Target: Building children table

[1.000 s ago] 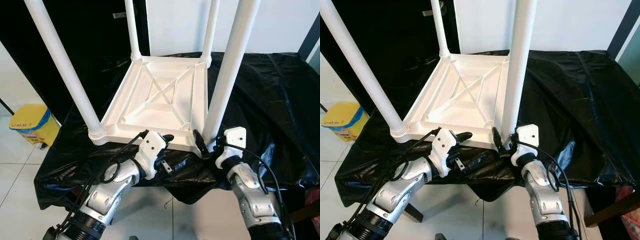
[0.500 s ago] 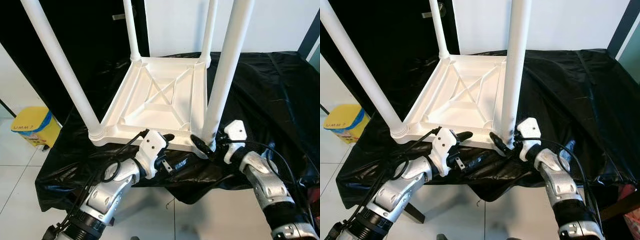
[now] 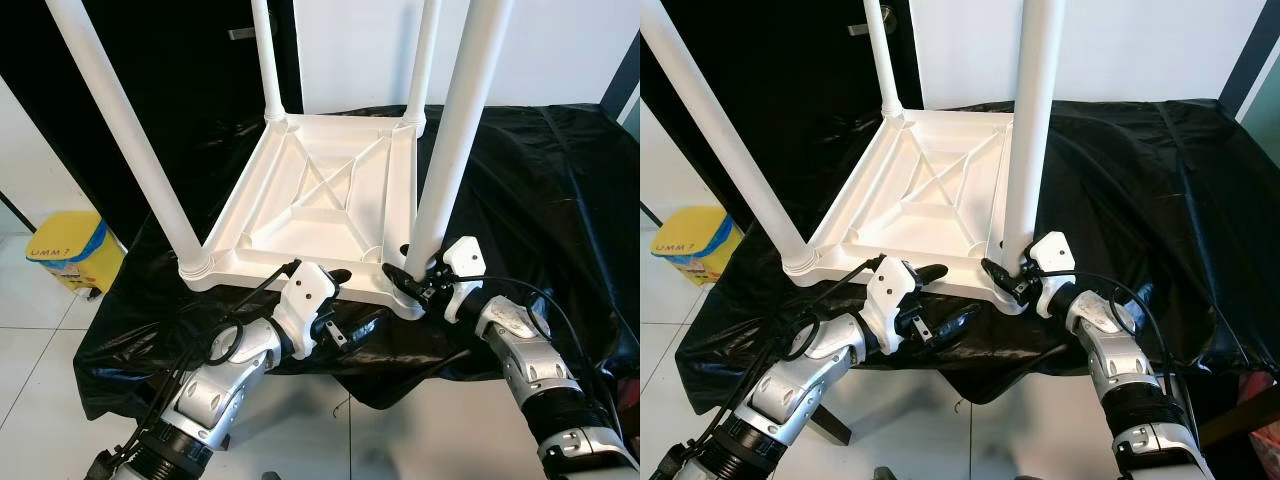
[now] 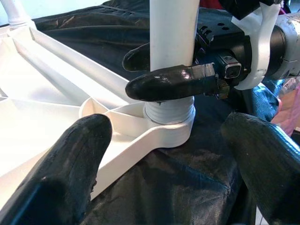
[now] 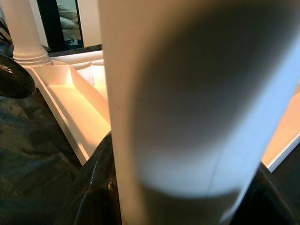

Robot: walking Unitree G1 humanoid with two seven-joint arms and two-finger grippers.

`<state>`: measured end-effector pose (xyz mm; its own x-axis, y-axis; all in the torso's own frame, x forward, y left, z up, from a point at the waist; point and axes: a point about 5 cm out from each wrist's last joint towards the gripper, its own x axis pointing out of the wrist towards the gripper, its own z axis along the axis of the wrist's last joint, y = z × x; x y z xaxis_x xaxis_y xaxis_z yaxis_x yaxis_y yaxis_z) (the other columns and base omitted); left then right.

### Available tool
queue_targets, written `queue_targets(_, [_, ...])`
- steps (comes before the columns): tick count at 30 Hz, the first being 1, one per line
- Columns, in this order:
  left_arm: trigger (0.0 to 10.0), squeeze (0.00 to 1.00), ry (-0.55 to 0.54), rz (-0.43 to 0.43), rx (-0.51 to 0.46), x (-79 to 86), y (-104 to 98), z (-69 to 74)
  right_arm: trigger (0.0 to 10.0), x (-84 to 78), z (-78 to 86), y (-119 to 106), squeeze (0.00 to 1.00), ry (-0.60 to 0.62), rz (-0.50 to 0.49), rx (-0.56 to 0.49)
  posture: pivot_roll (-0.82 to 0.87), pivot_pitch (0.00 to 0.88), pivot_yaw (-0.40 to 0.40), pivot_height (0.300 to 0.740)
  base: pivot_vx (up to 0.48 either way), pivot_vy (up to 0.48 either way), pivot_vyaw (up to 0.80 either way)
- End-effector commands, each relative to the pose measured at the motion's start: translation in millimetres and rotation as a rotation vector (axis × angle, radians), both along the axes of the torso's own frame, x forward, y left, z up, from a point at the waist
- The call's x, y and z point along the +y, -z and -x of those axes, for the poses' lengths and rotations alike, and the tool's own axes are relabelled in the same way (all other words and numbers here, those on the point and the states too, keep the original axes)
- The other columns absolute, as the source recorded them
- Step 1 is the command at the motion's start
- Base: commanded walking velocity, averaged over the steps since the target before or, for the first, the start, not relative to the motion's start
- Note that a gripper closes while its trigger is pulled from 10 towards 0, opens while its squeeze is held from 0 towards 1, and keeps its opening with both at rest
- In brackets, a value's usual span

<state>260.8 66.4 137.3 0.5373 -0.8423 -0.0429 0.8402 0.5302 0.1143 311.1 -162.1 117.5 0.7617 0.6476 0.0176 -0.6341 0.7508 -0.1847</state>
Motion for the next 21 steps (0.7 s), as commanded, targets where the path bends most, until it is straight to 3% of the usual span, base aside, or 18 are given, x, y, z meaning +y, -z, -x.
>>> queue_targets(1, [10.0, 0.0, 0.102, -0.021, 0.004, -2.2, 0, 6.2, 10.0, -3.5, 2.1, 8, 0.0, 0.024, 0.013, 0.038, -0.14, 0.0, 0.051, 0.74, 0.0, 0.0, 0.0])
queue_targets(8, [10.0, 0.0, 0.104, -0.023, 0.005, -2.8, 0, 5.9, 10.0, 2.3, 5.0, 10, 0.0, 0.089, -0.044, 0.034, -0.14, 0.0, 0.053, 0.74, 0.0, 0.0, 0.0])
queue_targets(21, [10.0, 0.0, 0.1, -0.019, 0.013, -3.6, 1, 6.9, 10.0, 16.8, 9.4, 15, 0.0, 0.319, -0.098, 0.022, -0.14, 0.0, 0.045, 0.74, 0.0, 0.0, 0.0])
